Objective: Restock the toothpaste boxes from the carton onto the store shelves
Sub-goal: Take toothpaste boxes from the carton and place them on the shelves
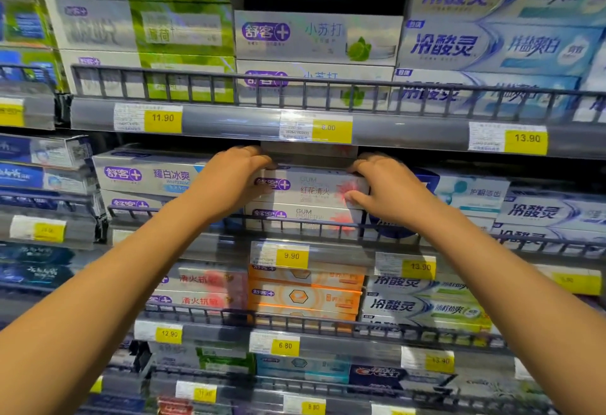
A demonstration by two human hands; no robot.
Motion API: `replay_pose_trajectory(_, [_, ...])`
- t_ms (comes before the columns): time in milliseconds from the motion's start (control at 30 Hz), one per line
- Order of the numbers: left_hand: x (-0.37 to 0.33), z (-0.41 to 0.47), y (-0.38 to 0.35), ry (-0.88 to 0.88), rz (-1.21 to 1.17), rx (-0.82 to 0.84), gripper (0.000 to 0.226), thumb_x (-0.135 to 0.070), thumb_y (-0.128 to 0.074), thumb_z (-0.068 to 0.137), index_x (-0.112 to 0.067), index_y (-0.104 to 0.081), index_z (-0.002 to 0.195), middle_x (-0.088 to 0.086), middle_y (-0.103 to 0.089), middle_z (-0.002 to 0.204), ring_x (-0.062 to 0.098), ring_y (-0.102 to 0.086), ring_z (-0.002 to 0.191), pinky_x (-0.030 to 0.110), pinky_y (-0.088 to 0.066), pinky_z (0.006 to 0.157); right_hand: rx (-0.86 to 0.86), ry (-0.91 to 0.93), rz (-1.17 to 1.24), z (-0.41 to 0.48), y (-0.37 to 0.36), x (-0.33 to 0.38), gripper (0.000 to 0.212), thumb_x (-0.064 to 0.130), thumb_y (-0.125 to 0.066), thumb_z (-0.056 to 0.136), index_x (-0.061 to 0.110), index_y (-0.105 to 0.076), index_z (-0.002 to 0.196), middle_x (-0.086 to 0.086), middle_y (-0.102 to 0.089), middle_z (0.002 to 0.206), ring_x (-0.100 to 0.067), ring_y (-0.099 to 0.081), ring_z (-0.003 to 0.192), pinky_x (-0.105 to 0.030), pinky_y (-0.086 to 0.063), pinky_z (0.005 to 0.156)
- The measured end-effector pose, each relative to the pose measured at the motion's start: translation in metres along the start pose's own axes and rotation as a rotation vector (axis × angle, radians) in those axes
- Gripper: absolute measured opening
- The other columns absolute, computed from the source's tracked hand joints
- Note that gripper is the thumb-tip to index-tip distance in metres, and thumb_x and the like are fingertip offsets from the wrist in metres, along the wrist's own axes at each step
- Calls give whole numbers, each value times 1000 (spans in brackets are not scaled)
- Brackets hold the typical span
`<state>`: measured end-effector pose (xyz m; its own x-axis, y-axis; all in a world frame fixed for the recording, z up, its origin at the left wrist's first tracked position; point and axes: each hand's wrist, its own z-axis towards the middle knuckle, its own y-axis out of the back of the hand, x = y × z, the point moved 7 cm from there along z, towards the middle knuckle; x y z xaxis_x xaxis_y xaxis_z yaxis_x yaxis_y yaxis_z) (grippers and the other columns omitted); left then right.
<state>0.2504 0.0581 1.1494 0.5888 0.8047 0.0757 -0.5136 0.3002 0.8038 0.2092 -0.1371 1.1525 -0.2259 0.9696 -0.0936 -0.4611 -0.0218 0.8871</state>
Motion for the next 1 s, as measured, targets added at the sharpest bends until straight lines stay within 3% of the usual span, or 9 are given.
replay_pose_trajectory(233, [3,-21,1,-162,185,-65,61,-20,-78,73,-6,-55,128,18,-62,120,37,-60,102,45,-51,82,-53,25,-65,1,6,32,57,49,-53,88,12,-45,130,-13,-53,124,-30,-47,117,-40,-37,97])
replay_pose_trajectory(333, [23,-27,9,-171,162,-101,63,-27,-76,76,-5,-52,131,18,-59,126,38,-58,108,46,-50,85,-47,81,-37,11,1,61,59,50,-49,90,13,-39,135,-12,-53,123,-29,-48,114,-38,-38,94])
replay_pose_trajectory(467, [55,-38,16,-189,129,-91,66,-42,-74,76,-5,-55,127,18,-62,120,37,-62,100,45,-54,78,-75,171,28,31,-8,109,67,49,-50,91,14,-29,144,-8,-43,137,-26,-39,125,-35,-33,100])
replay_pose_trajectory(600, [93,-50,21,-235,118,-53,64,-44,-74,74,-9,-54,125,15,-64,113,36,-63,89,45,-54,68,-122,200,117,53,-12,149,63,43,-57,89,9,-39,140,-10,-48,135,-27,-41,124,-32,-31,103])
replay_pose_trajectory(833, [145,-66,35,-259,84,-54,54,-30,-80,72,-6,-61,117,15,-65,105,37,-63,85,43,-55,65,-104,158,58,72,-25,183,49,40,-53,85,4,-60,116,-13,-62,110,-33,-55,102,-41,-47,90])
replay_pose_trajectory(1000, [168,-71,38,-248,79,-71,47,-36,-72,78,-10,-61,116,13,-63,104,35,-60,91,39,-50,62,-116,81,55,82,-24,189,44,34,-67,84,8,-59,119,-9,-60,117,-27,-50,113,-31,-35,98])
